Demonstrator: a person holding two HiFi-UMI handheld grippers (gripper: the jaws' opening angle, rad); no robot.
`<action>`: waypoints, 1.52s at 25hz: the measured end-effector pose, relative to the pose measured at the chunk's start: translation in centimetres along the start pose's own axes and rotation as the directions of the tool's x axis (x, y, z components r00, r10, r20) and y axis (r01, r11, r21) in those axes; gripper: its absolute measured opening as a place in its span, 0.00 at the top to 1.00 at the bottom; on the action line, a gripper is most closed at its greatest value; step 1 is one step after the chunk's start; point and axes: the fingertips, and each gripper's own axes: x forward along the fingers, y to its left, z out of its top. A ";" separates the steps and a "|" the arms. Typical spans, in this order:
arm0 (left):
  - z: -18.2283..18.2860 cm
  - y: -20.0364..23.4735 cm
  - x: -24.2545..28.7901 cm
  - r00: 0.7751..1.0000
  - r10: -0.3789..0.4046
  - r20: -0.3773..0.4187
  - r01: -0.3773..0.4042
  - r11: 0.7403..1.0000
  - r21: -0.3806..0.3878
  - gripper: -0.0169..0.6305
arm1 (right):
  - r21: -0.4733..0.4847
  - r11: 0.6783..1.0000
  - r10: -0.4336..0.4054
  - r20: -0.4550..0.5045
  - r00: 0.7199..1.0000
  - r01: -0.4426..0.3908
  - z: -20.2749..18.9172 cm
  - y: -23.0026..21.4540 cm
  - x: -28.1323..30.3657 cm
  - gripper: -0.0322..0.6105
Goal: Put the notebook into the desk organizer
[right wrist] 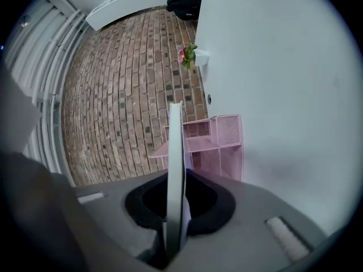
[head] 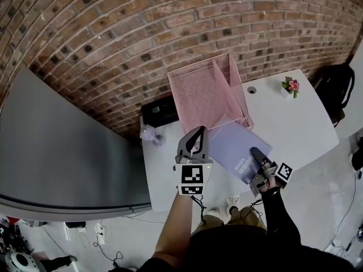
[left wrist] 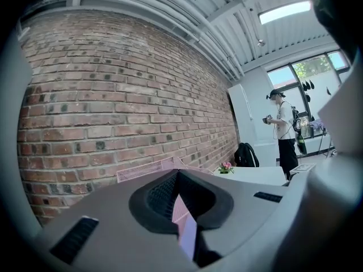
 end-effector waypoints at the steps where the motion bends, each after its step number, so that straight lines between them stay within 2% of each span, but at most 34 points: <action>1: -0.1 -0.1 0.3 1.000 0.004 -0.003 -0.004 1.000 -0.002 0.96 | 0.012 1.000 0.018 -0.010 1.000 -0.018 -0.1 0.3 0.0 0.90; 4: -0.2 -0.5 1.3 1.000 0.011 -0.013 -0.012 1.000 -0.008 0.96 | 0.026 0.991 0.130 -0.088 0.988 -0.128 -1.2 2.8 0.3 0.90; 7: -0.2 -0.8 2.3 1.000 0.021 -0.018 -0.021 1.000 -0.009 0.96 | 0.017 0.964 0.262 -0.194 0.945 -0.264 -2.6 6.1 0.9 0.90; 9: -0.1 -0.9 2.8 0.999 0.035 -0.018 -0.035 0.999 -0.009 0.96 | 0.027 0.960 0.279 -0.211 0.937 -0.280 -2.6 6.4 1.6 0.89; 13: 0.5 -1.1 3.6 0.998 0.060 -0.017 -0.060 0.998 0.001 0.96 | 0.064 0.976 0.214 -0.151 0.965 -0.206 -1.1 3.8 2.3 0.90; 18: 0.6 -1.0 4.2 0.996 0.088 -0.022 -0.088 0.996 0.009 0.96 | -0.017 0.991 0.130 -0.161 0.978 -0.134 -0.5 2.6 2.9 0.90; 20: 0.6 -0.8 4.2 0.995 0.098 -0.019 -0.098 0.995 0.006 0.96 | -0.015 0.989 0.146 -0.155 0.977 -0.150 -0.8 2.8 2.8 0.90; 22: 0.6 -0.9 4.2 0.995 0.102 -0.015 -0.102 0.995 0.002 0.96 | 0.007 0.979 0.201 -0.144 0.969 -0.202 -1.2 4.0 2.7 0.90; 25: 0.7 -1.0 4.3 0.995 0.099 -0.013 -0.099 0.995 0.000 0.96 | 0.036 0.973 0.232 -0.085 0.969 -0.230 -1.6 4.6 2.7 0.90; 30: 1.0 -1.0 4.3 0.996 0.084 -0.001 -0.084 0.996 0.001 0.96 | 0.067 0.993 0.096 0.049 0.994 -0.099 -1.5 1.3 2.4 0.90; 33: 0.8 -0.9 4.2 0.997 0.071 0.000 -0.071 0.997 0.000 0.96 | 0.000 1.000 0.011 0.083 0.996 -0.011 -1.6 0.1 2.4 0.90; 38: 0.6 -0.4 3.8 0.999 0.033 0.002 -0.033 0.999 0.007 0.96 | -0.079 0.994 -0.065 0.142 0.988 0.077 -2.0 -0.6 2.5 0.90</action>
